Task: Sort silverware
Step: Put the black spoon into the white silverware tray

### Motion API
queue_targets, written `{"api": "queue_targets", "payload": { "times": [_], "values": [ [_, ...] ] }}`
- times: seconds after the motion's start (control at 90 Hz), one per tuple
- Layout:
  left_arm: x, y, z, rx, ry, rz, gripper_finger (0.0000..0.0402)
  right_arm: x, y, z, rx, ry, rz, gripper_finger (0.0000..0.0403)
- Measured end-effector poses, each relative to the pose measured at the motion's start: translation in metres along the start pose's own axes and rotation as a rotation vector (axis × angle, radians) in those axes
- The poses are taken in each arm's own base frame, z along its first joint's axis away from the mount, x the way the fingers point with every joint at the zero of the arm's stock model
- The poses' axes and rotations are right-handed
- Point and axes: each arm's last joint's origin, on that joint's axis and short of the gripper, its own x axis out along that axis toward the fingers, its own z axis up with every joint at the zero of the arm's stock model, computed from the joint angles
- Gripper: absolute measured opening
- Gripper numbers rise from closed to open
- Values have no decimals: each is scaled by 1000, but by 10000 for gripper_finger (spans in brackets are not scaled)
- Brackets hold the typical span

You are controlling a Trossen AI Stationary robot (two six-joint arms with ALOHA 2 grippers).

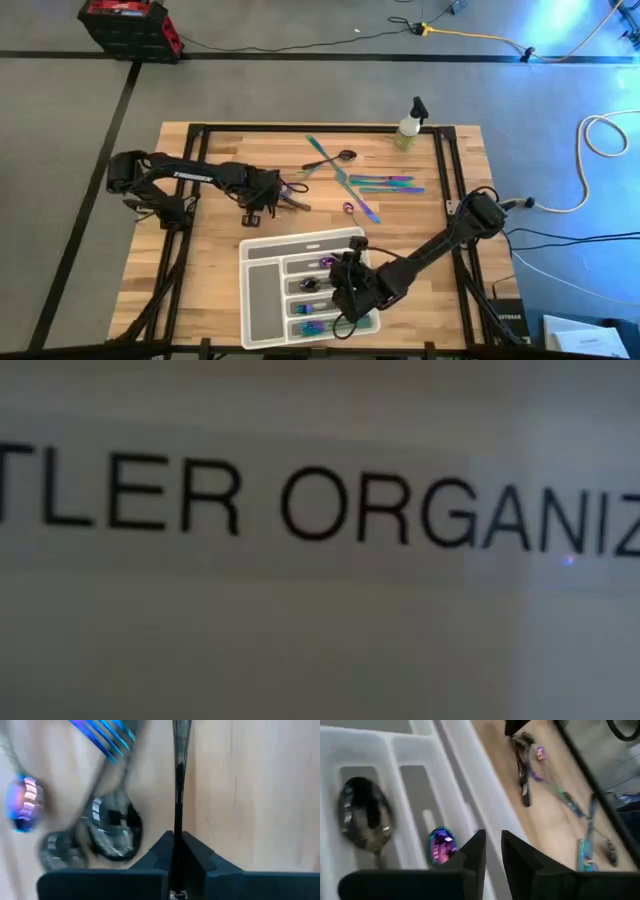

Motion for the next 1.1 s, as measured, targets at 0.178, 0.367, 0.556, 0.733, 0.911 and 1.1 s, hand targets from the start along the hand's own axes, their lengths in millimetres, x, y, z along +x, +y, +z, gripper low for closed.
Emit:
{"api": "queue_targets", "payload": {
  "times": [0.178, 0.367, 0.556, 0.733, 0.911, 1.1],
  "values": [
    [-18, 4, 8, -52, -48, 11, 9, 1, -7, 5, -35, -122, -214, 44],
    [-30, 1, 18, -108, -86, -17, 9, 7, -12, 12, -220, -132, -291, 44],
    [-37, -3, 25, -153, -134, -117, 10, 7, -6, 28, -388, -187, -291, 44],
    [-42, -6, 34, -205, -234, -315, 10, -4, 3, 41, -450, -272, -279, 44],
    [-48, -9, 47, -231, -380, -517, 10, -19, 14, 41, -584, -313, -266, 44],
    [-58, -14, 63, -241, -522, -670, 6, -44, 32, 38, -884, -392, -236, 44]
  ]
}}
